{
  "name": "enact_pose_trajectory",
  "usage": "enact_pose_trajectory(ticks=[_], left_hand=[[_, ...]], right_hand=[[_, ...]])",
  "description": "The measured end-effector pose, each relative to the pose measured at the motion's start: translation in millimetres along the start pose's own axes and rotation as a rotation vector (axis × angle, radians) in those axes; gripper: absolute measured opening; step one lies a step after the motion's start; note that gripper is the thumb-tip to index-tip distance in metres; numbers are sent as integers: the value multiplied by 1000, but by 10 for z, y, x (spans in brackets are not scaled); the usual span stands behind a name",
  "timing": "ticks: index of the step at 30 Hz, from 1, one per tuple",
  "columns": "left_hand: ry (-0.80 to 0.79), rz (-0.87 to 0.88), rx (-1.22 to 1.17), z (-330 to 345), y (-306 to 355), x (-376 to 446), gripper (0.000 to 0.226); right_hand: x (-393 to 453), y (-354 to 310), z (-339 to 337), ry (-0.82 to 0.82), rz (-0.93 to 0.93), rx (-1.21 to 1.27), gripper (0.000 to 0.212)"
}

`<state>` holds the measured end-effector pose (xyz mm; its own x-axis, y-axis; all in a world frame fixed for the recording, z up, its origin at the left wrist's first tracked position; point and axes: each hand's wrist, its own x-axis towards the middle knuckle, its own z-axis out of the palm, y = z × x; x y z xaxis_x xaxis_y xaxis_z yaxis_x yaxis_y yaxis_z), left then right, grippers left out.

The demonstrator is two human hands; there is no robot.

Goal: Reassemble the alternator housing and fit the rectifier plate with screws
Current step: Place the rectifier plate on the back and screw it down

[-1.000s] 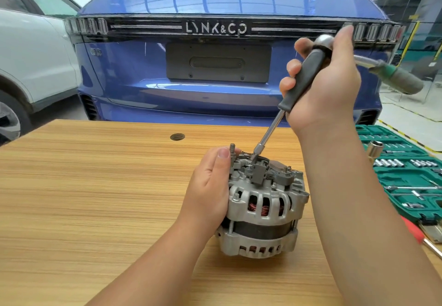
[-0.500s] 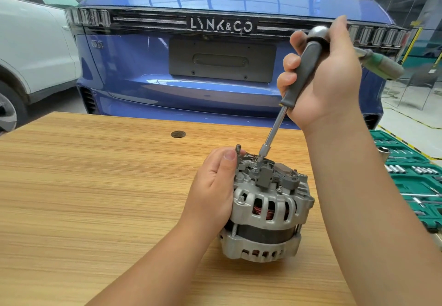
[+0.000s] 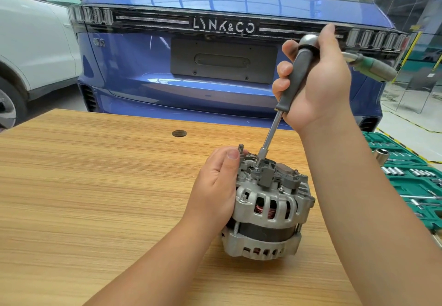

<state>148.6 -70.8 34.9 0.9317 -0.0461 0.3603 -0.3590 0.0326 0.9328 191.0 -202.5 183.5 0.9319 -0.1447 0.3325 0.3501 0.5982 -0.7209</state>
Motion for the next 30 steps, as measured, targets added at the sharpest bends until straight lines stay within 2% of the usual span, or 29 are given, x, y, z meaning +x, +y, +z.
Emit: enact_pose_trajectory(ticks=[11,16,22,30], left_hand=[[0,13,-2,0,-12,6,49],[10,13,2,-3,-2,-5,53],[12,-6,-2,-3,4,-3,43],[12,-15,4,-4,7,0,51]], right_hand=[[3,11,41,-44,-1,-36,37],[27,40,92,-112,31,-94,40],[82,79,149,-170,105,-83,38],[140,76,5,-72,145,10,35]])
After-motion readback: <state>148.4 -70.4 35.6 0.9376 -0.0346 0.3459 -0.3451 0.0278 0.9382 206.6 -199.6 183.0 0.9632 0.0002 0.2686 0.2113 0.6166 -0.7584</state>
